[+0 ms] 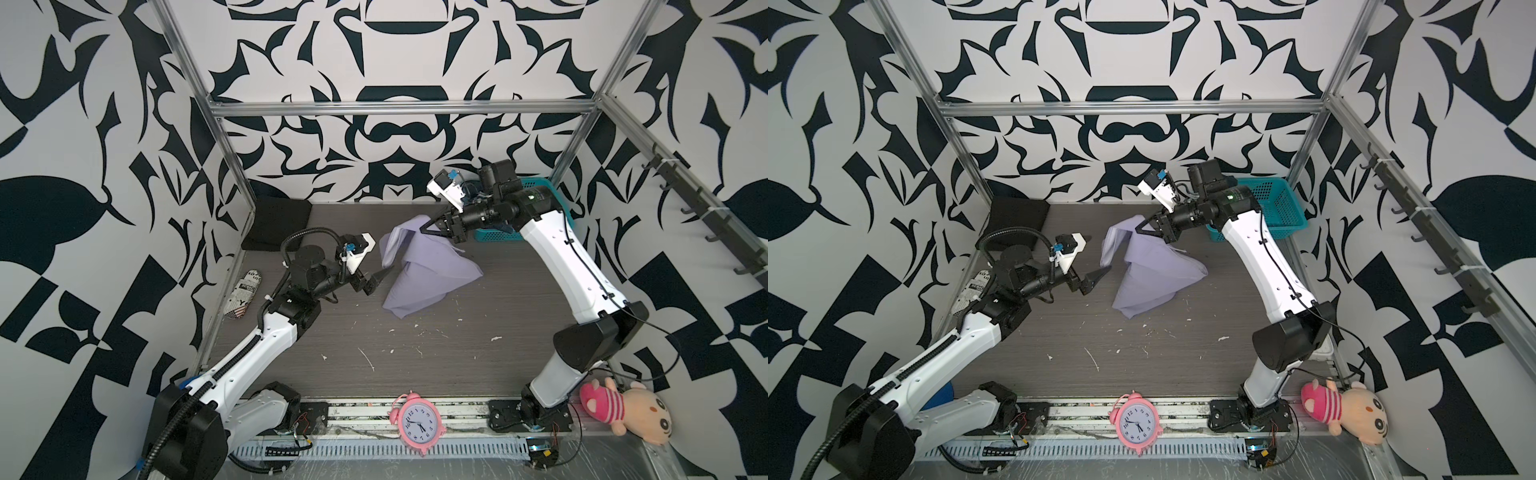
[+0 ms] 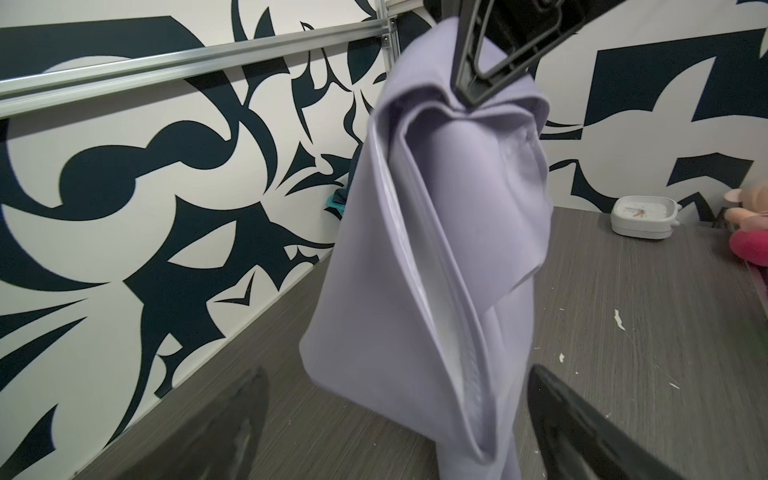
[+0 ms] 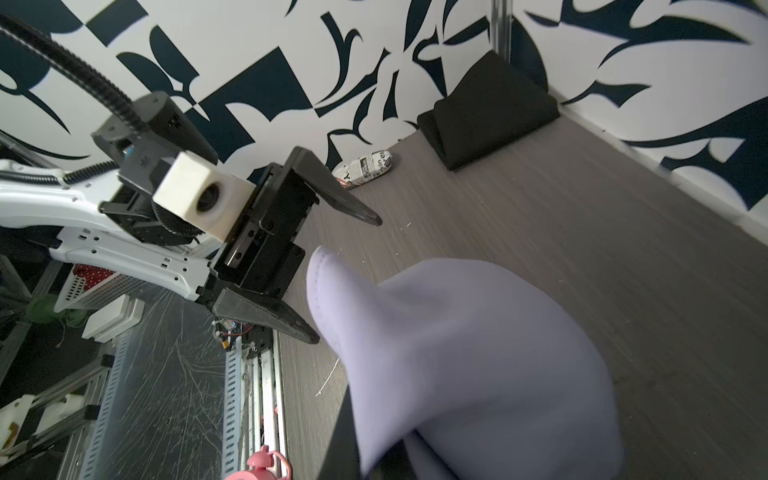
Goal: Fold and stack the skirts
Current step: 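Lift the lavender skirt out of the basket with the right gripper toward the table center, then grasp the lavender skirt's edge with the left gripper while the right holds it up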
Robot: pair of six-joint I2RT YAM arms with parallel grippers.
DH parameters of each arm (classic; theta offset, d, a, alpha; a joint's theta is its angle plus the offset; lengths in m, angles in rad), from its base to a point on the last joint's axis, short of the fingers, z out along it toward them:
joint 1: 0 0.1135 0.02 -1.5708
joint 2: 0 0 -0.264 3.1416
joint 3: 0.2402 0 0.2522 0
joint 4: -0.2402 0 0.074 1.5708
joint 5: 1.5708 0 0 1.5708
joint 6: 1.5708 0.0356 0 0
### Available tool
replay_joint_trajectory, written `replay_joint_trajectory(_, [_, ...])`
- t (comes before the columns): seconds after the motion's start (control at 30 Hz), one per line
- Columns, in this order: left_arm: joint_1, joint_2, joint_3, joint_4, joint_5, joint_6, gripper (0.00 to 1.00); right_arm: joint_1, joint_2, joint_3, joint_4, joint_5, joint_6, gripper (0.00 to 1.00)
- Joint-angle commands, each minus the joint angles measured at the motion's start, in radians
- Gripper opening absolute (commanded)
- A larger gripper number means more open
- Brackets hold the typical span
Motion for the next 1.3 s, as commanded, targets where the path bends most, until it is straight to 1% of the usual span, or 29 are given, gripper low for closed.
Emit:
replay_joint_trajectory(0.0, [-0.01,0.029,0.052,0.0,0.066,0.016,0.99,0.011,-0.018,0.061,0.001,-0.008,-0.031,0.0])
replay_joint_trajectory(0.13, [-0.028,0.051,0.068,-0.005,0.102,0.016,0.99,0.014,0.004,0.079,0.001,-0.005,-0.02,0.0])
replay_joint_trajectory(0.3, [-0.053,0.033,0.083,-0.049,0.132,0.009,0.99,0.014,0.023,0.097,0.007,0.005,-0.009,0.0])
replay_joint_trajectory(0.37, [-0.08,0.027,0.095,-0.093,0.114,0.033,0.99,0.016,0.034,0.117,-0.006,0.001,-0.01,0.0])
replay_joint_trajectory(0.43, [-0.106,0.032,0.1,-0.133,0.061,0.06,0.99,0.017,0.04,0.128,-0.008,-0.004,-0.01,0.0])
replay_joint_trajectory(0.53, [-0.111,0.034,0.097,-0.147,0.047,0.058,0.99,0.019,0.042,0.127,-0.002,-0.004,-0.01,0.0])
replay_joint_trajectory(0.6, [-0.111,0.03,0.078,-0.123,-0.003,0.058,0.99,0.021,0.046,0.135,-0.014,-0.006,-0.011,0.0])
replay_joint_trajectory(0.67, [-0.111,0.027,0.053,-0.085,-0.091,0.062,1.0,0.025,0.043,0.134,-0.027,-0.016,-0.022,0.0])
replay_joint_trajectory(0.7, [-0.11,0.023,0.04,-0.065,-0.127,0.063,0.95,0.028,0.039,0.13,-0.026,-0.018,-0.027,0.0])
replay_joint_trajectory(0.73, [-0.11,0.023,0.032,-0.047,-0.155,0.069,0.86,0.028,0.034,0.125,-0.026,-0.017,-0.028,0.0])
replay_joint_trajectory(0.77, [-0.11,0.025,0.03,-0.043,-0.172,0.078,0.74,0.03,0.031,0.122,-0.026,-0.014,-0.029,0.0])
replay_joint_trajectory(0.83, [-0.11,0.034,0.039,-0.039,-0.218,0.082,0.45,0.03,0.026,0.118,-0.028,-0.013,-0.03,0.0])
replay_joint_trajectory(0.87, [-0.11,0.038,0.043,-0.04,-0.235,0.083,0.33,0.031,0.024,0.115,-0.028,-0.014,-0.032,0.0])
replay_joint_trajectory(0.9, [-0.11,0.044,0.05,-0.044,-0.254,0.086,0.2,0.031,0.021,0.11,-0.029,-0.014,-0.033,0.0])
replay_joint_trajectory(0.93, [-0.11,0.048,0.057,-0.049,-0.269,0.088,0.11,0.031,0.02,0.106,-0.03,-0.014,-0.035,0.0])
replay_joint_trajectory(1.0, [-0.11,0.05,0.064,-0.059,-0.306,0.1,0.0,0.031,0.013,0.098,-0.032,-0.011,-0.042,0.0])
replay_joint_trajectory(1.17, [-0.108,0.015,0.067,-0.085,-0.399,0.121,0.0,0.031,-0.004,0.083,-0.039,0.03,-0.057,0.0])
replay_joint_trajectory(1.27, [-0.107,-0.011,0.085,-0.108,-0.479,0.122,0.0,0.031,-0.013,0.072,-0.031,0.052,-0.065,0.0])
